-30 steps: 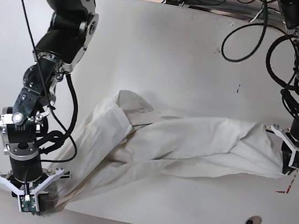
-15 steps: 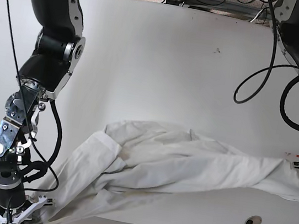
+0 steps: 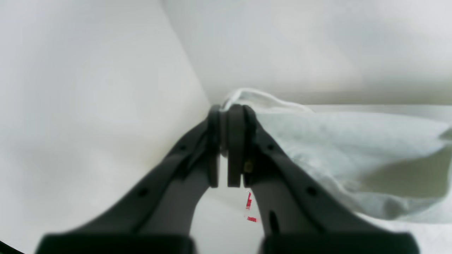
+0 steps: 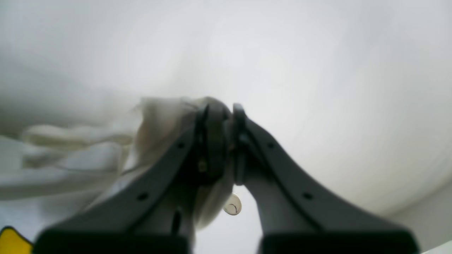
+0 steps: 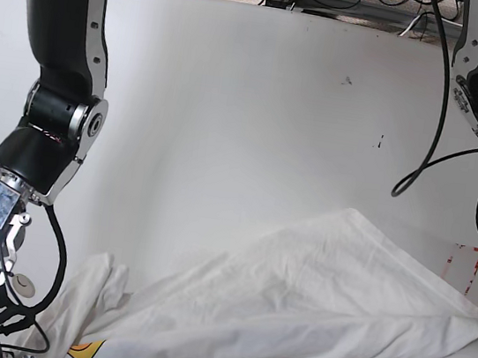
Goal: Fold the T-shirt properly
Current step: 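Pull both grippers apart, stretching the shirt lengthwise across the table, then drag the held shirt edge with both grippers away from the table edge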
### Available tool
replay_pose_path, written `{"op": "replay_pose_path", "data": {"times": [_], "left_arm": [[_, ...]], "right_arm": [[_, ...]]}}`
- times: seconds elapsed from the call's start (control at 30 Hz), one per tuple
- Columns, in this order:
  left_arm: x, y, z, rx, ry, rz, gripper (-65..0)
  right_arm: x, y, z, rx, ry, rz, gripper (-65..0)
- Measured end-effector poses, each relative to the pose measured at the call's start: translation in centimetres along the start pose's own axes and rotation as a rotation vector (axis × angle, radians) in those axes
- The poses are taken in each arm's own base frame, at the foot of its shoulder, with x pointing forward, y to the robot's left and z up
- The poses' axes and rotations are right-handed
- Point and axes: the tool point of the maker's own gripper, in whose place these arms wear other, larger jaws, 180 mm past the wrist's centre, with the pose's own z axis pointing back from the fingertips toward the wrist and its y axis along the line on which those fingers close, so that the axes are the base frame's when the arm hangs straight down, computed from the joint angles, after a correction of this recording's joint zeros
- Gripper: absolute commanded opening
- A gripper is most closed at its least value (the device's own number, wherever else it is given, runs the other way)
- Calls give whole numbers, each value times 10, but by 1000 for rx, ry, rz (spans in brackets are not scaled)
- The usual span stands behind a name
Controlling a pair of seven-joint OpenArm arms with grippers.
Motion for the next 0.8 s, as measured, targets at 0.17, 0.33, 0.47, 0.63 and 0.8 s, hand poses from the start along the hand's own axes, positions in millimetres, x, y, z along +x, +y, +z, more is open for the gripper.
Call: {"op": "replay_pose_path", "data": {"times": [0.17,0.33,0.47,0.63,0.8], "left_arm": [[7,7,-3,5,-10,-2,-650],[8,7,-2,2,-15,-7,-650],[0,5,-2,-1,5,-14,-650],[-32,-4,0,-28,76,-39,-650],[-73,-13,8,-80,167,-74,-650]], "right_arm": [[-7,-18,-2,-26,20,-43,-637],[-25,-26,-1,-41,50,-73,-637],[-58,-25,2,-38,93,-115,-637],[-123,-15,12,-7,218,-127,-637],[-179,-8,27,-4,329,-154,-637]]}}
